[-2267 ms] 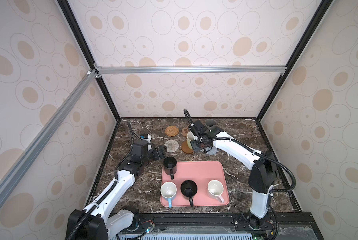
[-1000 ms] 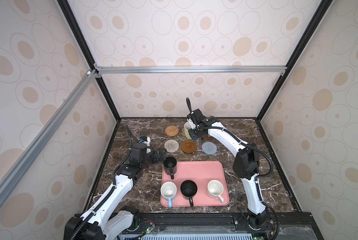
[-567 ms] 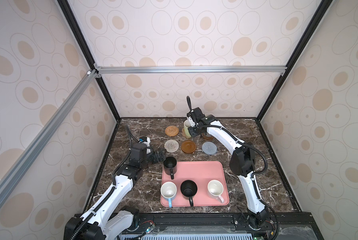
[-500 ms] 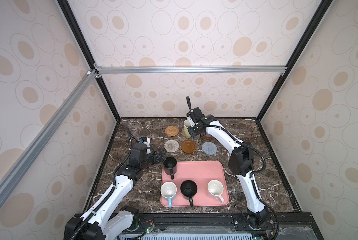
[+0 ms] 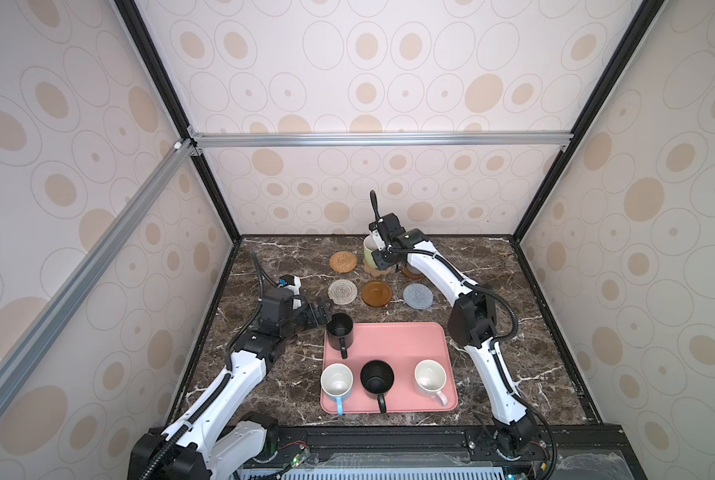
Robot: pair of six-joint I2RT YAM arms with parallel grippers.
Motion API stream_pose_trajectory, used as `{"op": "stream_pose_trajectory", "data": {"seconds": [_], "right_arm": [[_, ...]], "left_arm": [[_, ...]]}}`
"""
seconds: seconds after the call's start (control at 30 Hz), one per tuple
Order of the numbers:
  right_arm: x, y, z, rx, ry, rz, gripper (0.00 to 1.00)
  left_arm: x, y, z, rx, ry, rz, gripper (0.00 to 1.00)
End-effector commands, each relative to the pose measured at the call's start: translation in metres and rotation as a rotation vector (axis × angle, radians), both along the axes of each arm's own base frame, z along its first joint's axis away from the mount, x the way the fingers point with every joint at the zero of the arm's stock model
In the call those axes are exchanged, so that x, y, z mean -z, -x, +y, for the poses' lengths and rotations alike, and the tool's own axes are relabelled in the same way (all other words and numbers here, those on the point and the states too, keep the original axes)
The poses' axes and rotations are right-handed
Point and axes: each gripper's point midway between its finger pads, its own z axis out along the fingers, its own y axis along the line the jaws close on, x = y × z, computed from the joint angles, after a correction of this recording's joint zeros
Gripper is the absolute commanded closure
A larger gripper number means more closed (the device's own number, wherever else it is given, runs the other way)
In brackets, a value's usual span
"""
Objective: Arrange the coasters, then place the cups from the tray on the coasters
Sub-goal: 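Lower the green-and-white mug onto the paw-shaped cork coaster with the right gripper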
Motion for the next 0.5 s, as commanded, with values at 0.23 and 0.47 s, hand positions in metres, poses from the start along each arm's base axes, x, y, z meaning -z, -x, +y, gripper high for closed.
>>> {"op": "stream_pose_trajectory", "data": {"seconds": [0.23, 0.47], "right_arm": [[-0.021, -0.031, 0.003, 0.012, -0.034, -0.129, 0.97], [-0.015, -0.037, -0.003, 0.032, -0.028, -0.129, 0.97]], "left_arm": [[-0.007, 0.001, -0.001, -0.002, 0.019, -0.023, 0.0], [-0.01, 0.0, -0.001, -0.004, 0.021, -0.027, 0.0]]}}
